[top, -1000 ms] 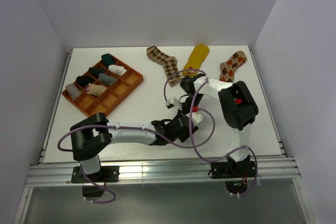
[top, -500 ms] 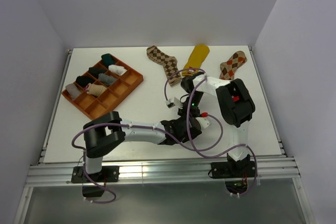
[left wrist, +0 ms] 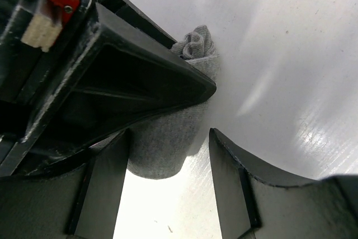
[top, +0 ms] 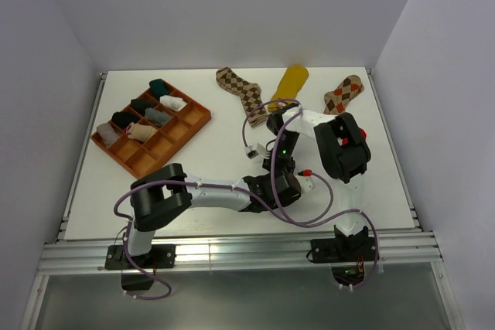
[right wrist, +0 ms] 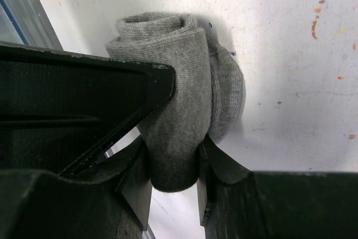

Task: Roll the socks
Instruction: Pick up the sock at the center of the board.

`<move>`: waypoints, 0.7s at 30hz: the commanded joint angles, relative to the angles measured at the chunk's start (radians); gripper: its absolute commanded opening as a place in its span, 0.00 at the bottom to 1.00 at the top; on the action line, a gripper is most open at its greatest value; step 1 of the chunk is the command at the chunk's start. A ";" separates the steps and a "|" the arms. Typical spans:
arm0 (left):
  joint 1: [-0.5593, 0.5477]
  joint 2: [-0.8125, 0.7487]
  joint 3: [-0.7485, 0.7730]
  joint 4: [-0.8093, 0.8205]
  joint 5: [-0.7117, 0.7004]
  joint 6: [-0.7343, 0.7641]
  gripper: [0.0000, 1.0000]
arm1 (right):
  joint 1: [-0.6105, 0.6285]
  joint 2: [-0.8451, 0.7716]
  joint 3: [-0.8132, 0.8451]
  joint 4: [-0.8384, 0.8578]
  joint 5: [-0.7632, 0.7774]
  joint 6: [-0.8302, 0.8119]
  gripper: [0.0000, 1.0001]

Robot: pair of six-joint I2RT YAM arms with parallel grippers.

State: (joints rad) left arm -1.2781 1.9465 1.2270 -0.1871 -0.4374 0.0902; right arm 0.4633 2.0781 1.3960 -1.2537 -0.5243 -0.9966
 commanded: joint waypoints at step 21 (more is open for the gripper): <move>0.026 0.147 0.032 0.017 0.086 -0.013 0.35 | 0.011 0.060 -0.040 -0.095 0.040 -0.071 0.05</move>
State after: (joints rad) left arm -1.2793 1.9953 1.2636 -0.1875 -0.4606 0.1081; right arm 0.4469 2.0937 1.4017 -1.2884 -0.5240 -1.0290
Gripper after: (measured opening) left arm 0.469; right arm 0.373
